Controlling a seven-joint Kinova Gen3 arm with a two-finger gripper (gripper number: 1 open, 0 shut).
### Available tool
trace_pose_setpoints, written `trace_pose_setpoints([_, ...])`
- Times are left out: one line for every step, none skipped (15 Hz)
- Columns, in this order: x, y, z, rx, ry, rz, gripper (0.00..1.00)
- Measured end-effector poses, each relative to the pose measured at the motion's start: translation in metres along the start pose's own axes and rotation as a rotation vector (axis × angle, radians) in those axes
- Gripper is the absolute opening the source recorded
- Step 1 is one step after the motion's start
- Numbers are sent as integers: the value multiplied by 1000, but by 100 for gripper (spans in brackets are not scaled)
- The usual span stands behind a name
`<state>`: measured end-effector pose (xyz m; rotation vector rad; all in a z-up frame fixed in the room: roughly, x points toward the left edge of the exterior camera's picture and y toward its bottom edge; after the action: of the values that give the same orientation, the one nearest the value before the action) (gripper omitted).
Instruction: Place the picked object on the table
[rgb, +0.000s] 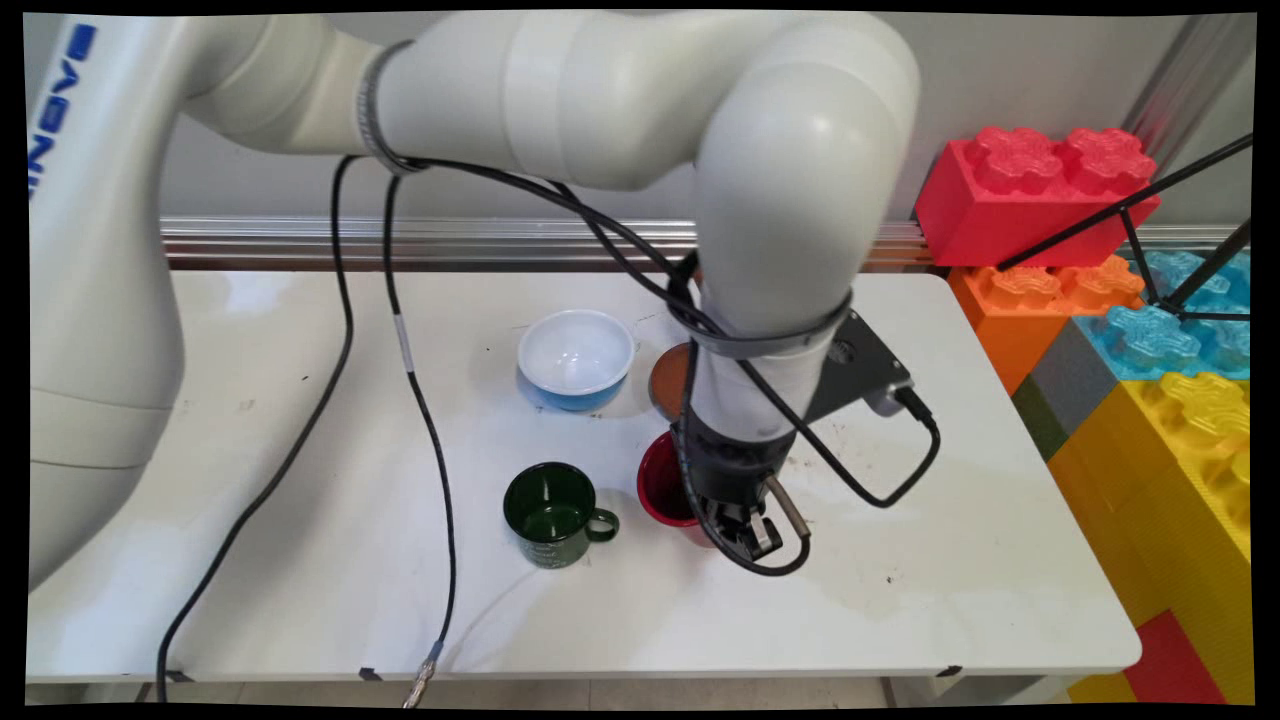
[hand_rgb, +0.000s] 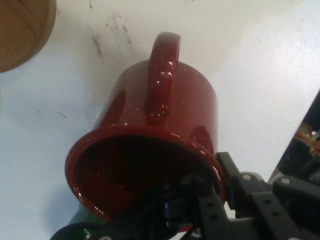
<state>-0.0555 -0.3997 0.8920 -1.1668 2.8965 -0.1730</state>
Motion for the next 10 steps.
trace_pose_setpoints([4,2,3,6,-18,10,0])
trace_pose_setpoints([7,3,7,10,-36,19,0])
trace_pose_setpoints([9,5,10,11,-51,26,0])
trace_pose_setpoints([12,7,13,12,-65,36,0])
trace_pose_setpoints([15,8,17,12,-79,45,0])
trace_pose_setpoints([18,9,20,12,-90,52,0])
trace_pose_setpoints([19,10,21,12,-95,55,0])
trace_pose_setpoints([22,11,25,11,-107,61,0])
trace_pose_setpoints([23,12,27,11,-113,64,0])
trace_pose_setpoints([26,12,30,12,-121,67,0])
